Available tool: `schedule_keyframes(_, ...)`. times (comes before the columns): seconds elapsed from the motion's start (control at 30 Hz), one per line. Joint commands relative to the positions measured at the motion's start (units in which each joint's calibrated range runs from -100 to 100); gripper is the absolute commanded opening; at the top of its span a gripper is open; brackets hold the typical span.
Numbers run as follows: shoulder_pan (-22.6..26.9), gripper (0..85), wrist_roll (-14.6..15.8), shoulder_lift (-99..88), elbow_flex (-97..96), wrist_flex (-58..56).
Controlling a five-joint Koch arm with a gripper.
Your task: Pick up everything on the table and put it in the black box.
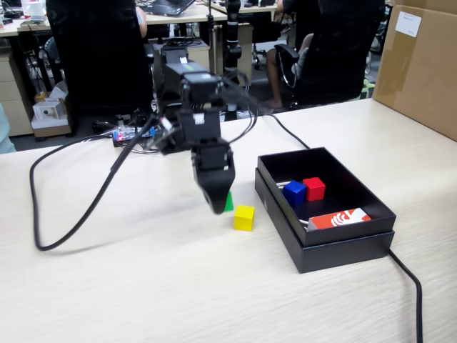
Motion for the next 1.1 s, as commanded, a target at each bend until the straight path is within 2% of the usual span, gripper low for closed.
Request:
schedule_keyframes(0.0, 3.03, 4.8, 0.10, -10.98, 0.51, 0.50)
schedule_keyframes(0.13, 7.91, 4.8, 1.37, -14.76, -0.40, 0.50)
schedule_keyframes(0.2, 12.65, 4.9, 4.15, -11.21, 1.78, 0.50)
schedule_keyframes(0.4, 15.78, 5.2, 6.45, -3.06, 3.23, 0.50)
schedule_keyframes(0.67, 17.63, 5.9, 7.42, 10.14, 10.48, 0.50)
schedule_keyframes(0.7, 17.63, 8.6, 7.62, 10.60, 10.75, 0.50)
schedule_keyframes(0.8, 17.63, 24.3, 7.91, 12.20, 9.76, -1.31)
schedule_keyframes(0.9, 17.48, 35.0, 7.86, 12.20, 9.76, -2.01)
schedule_keyframes(1.07, 16.41, 37.5, 7.57, 6.92, 9.12, -2.26)
